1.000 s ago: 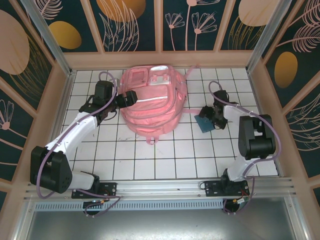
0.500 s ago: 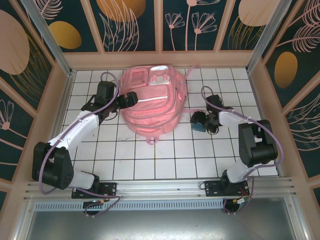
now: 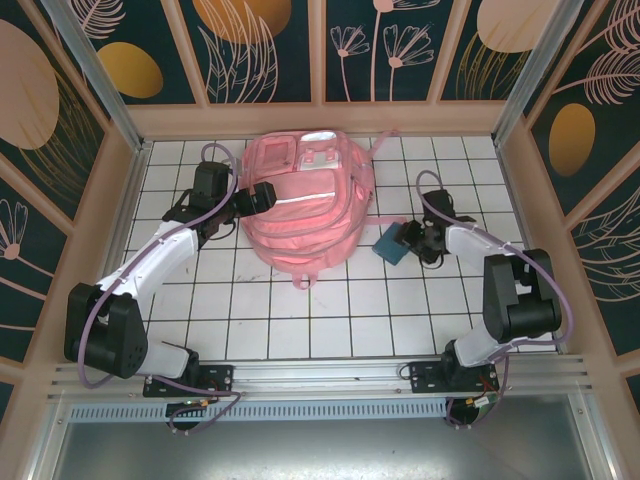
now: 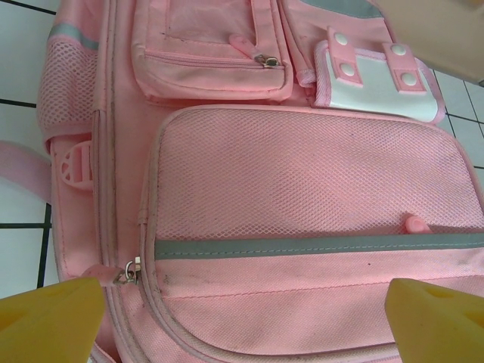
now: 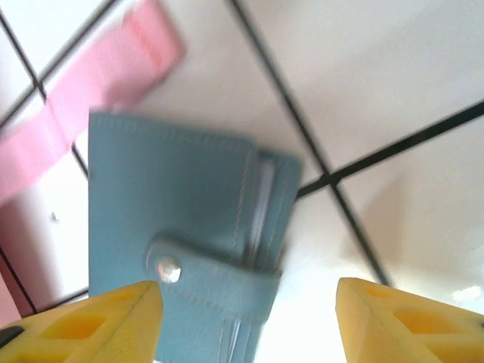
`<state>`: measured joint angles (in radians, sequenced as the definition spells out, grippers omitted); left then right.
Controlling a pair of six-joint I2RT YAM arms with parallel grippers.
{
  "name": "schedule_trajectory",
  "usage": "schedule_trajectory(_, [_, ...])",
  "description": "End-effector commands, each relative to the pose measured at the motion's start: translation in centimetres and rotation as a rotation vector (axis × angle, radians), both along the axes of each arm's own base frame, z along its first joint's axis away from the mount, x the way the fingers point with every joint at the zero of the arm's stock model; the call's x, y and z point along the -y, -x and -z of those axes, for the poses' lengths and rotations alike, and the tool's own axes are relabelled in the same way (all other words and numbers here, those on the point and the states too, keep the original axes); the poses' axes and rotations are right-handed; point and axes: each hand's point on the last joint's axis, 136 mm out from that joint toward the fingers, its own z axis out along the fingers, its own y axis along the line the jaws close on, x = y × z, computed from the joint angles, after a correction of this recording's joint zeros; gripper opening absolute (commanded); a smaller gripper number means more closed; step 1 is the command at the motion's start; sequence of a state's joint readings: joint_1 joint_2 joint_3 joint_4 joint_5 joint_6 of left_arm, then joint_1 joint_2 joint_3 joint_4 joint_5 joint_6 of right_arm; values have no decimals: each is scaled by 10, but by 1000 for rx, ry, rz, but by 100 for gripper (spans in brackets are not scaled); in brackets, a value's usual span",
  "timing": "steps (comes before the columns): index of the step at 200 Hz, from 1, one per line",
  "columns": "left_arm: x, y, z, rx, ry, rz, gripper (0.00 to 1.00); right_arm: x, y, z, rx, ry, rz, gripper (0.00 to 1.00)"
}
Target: Pack books, pencil case, and school supplies into a backpack
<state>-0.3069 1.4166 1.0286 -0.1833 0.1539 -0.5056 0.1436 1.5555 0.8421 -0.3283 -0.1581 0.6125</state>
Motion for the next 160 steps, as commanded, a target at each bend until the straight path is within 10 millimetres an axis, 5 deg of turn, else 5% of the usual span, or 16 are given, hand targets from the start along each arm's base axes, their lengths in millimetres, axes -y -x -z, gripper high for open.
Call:
schedule_trajectory(1, [3, 2, -10, 31, 20, 14, 95, 9, -22, -10, 65, -41, 60, 62])
schedule_trajectory(54, [4, 3, -15, 36, 28, 16, 96, -4, -39, 0, 42, -77, -5, 50])
schedule_trajectory(103, [7, 5, -18, 39, 45, 31, 96, -5, -31, 10, -1, -37, -17, 53])
schedule_trajectory(160, [13, 6, -21, 39, 72, 54, 96, -14, -35, 28, -43, 22, -69, 31])
